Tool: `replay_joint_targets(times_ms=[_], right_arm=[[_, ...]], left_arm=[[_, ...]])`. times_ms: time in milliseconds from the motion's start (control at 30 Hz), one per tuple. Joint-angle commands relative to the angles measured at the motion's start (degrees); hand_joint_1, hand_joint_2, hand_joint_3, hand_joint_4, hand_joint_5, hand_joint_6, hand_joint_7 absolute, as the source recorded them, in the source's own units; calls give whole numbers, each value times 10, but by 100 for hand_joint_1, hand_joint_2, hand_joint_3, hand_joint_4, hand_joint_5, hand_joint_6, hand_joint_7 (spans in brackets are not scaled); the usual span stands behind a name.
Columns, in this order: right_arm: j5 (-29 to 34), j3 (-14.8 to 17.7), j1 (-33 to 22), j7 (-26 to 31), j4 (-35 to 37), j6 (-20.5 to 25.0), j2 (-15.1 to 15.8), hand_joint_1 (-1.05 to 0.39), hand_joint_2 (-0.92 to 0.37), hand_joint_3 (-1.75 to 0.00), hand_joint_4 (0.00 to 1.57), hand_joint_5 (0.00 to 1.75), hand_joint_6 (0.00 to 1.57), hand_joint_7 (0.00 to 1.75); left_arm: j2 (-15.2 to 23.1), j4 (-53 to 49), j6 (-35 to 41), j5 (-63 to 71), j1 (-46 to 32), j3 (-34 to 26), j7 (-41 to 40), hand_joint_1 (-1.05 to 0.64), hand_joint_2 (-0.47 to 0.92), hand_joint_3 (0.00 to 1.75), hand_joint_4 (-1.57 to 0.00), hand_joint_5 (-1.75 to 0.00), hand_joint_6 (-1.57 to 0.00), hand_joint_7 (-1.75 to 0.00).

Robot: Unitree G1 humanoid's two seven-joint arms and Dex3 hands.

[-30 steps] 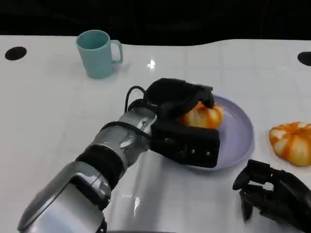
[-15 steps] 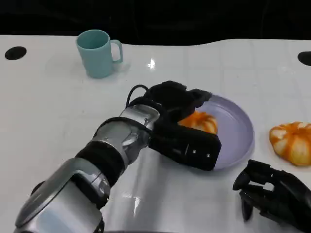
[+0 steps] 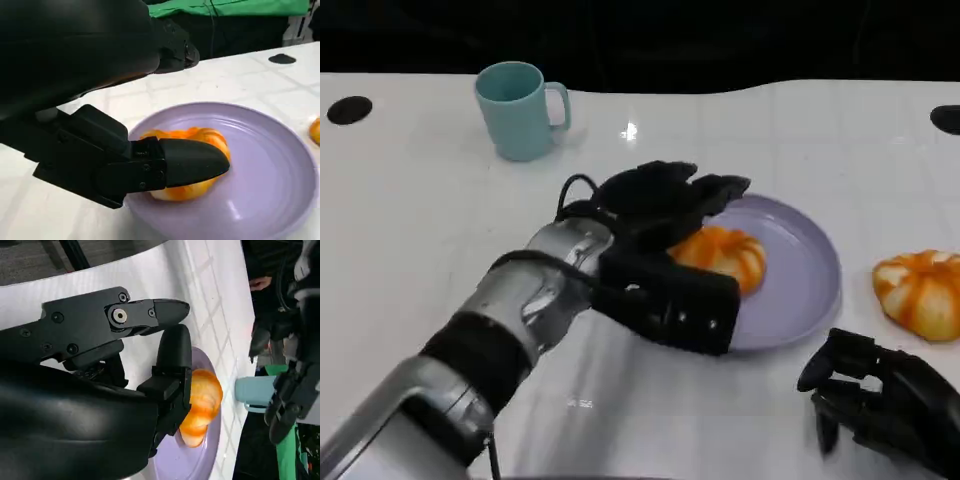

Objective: Grasp the bread from the table and place it into the plate.

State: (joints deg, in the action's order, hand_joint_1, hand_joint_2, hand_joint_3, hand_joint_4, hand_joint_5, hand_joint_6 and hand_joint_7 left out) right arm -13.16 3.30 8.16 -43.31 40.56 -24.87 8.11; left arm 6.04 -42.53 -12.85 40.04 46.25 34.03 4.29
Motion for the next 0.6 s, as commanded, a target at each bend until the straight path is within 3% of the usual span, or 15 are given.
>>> replay_joint_targets(times_ms=[33,167,200,233,300,333,367,400,433,467,600], right_arm=[[12,-4,-12,7,7,11,11,-53,-92,-28,66,175,65,140],[14,-5,-13,11,4,14,11,-54,-92,-28,66,175,65,140],[13,-5,-13,11,3,14,11,-54,-92,-27,66,175,65,140],[13,-5,-14,11,3,14,11,-54,-92,-27,66,175,65,140],[10,-4,-13,7,5,13,10,-54,-92,-27,66,175,65,140],[7,-3,-12,5,6,12,10,-54,-92,-27,66,175,65,140],[5,-2,-11,2,9,11,10,-53,-92,-27,67,175,65,140],[4,-2,-10,0,11,9,10,-53,-92,-27,67,175,65,140],[3,-2,-9,-2,12,9,10,-53,-92,-27,67,175,66,140],[3,-1,-9,-2,12,9,10,-53,-92,-27,67,175,66,140],[3,-1,-10,-2,10,14,11,-53,-92,-27,68,175,66,140]], left_arm=[[24,63,-9,-26,-37,-29,4,-95,92,68,-8,-5,-4,-1],[16,104,-46,-79,-94,-73,-36,-84,92,55,-28,-19,-18,-7],[10,109,-59,-93,-110,-86,-52,-81,92,50,-36,-27,-26,-11],[6,113,-68,-102,-120,-93,-61,-77,92,47,-37,-46,-35,-12],[-2,120,-84,-121,-140,-109,-73,-76,92,45,-36,-60,-40,-12],[-7,124,-91,-132,-151,-117,-78,-72,92,44,-34,-92,-48,-24],[-16,132,-106,-159,-170,-132,-80,-70,92,43,-34,-109,-53,-32],[-25,138,-122,-189,-188,-146,-76,-67,92,42,-36,-122,-52,-52],[-32,143,-134,-214,-201,-156,-70,-63,92,40,-40,-132,-51,-77],[-36,146,-143,-230,-209,-163,-65,-61,92,39,-41,-137,-51,-89],[-50,157,-185,-338,-252,-197,-4,-59,92,43,-44,-162,-48,-120]])
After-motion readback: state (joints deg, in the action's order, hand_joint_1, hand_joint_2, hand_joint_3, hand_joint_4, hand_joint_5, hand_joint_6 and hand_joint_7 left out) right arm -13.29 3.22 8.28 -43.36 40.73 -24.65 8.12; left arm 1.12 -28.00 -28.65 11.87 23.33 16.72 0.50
